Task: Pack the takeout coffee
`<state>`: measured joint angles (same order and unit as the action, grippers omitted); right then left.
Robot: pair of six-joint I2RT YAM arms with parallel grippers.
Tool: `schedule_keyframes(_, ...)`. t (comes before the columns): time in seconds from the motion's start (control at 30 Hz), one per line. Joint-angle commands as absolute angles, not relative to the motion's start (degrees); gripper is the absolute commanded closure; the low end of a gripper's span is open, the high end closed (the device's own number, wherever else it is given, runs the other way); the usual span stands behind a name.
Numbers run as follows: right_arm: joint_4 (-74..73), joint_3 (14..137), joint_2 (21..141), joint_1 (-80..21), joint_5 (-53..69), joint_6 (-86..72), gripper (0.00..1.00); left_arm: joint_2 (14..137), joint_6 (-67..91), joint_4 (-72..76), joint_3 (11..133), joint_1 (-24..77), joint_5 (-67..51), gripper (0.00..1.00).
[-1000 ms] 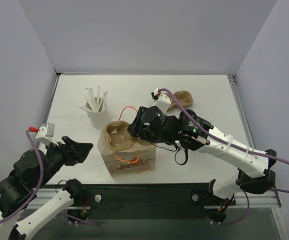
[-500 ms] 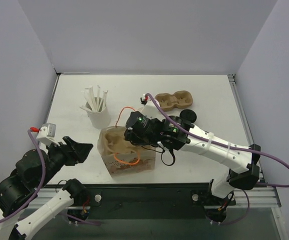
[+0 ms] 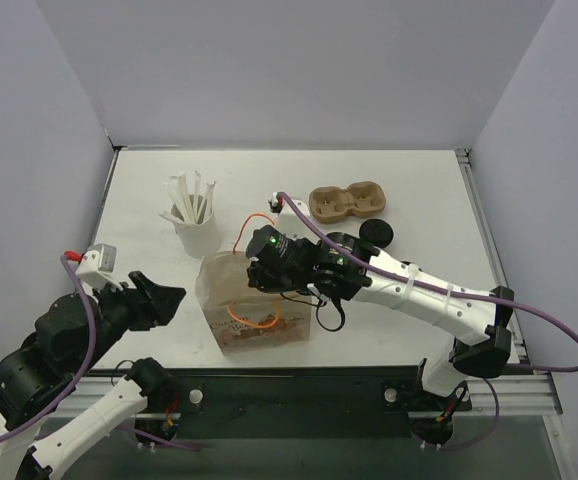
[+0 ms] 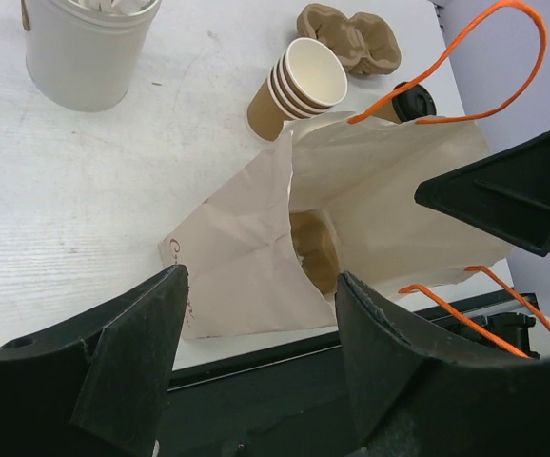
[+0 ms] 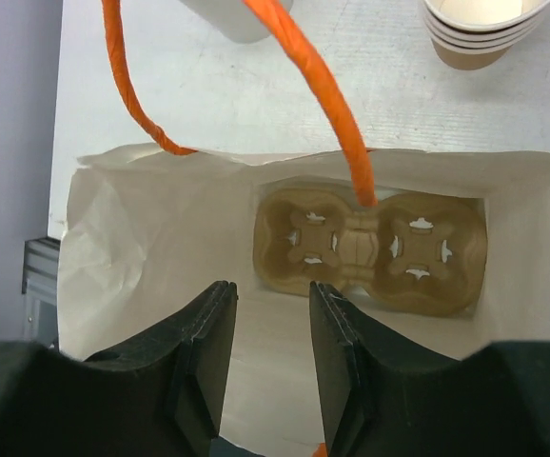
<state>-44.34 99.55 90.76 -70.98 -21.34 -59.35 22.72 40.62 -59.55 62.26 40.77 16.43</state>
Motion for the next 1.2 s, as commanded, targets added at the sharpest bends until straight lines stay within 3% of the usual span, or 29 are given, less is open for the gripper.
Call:
schedule_keyframes(0.0, -43.43, 98.98, 90.88, -71.89, -16.63, -53.27, 0.62, 25.75, 38.67, -60.12, 64.42, 40.52, 14.60, 0.27)
schedule_keyframes(0.47, -45.26, 106.08, 85.35, -71.11, -9.23, -50.54, 0.57, 31.55, 37.18, -57.04, 64.69, 40.52, 13.27, 0.27)
schedule_keyframes(0.77, -55.88, 105.56, 78.05, -69.09, -20.38, -50.10, 0.49, 38.67, 36.30, -55.20, 65.65, 40.52, 14.68, 0.31)
schedule_keyframes(0.9, -60.73, 101.26, 76.21, -63.38, -17.52, -49.48, 0.48, 41.39, 35.42, -52.48, 66.35, 40.43, 13.01, 0.54)
schedule_keyframes(1.07, -60.64, 100.02, 78.82, -57.92, -11.69, -47.29, 0.48, 44.82, 34.28, -52.21, 68.73, 40.52, 11.69, 0.92)
schedule_keyframes(1.17, -60.65, 98.97, 80.41, -57.48, -10.63, -46.85, 0.48, 46.14, 34.54, -51.16, 68.64, 40.52, 10.46, 1.00)
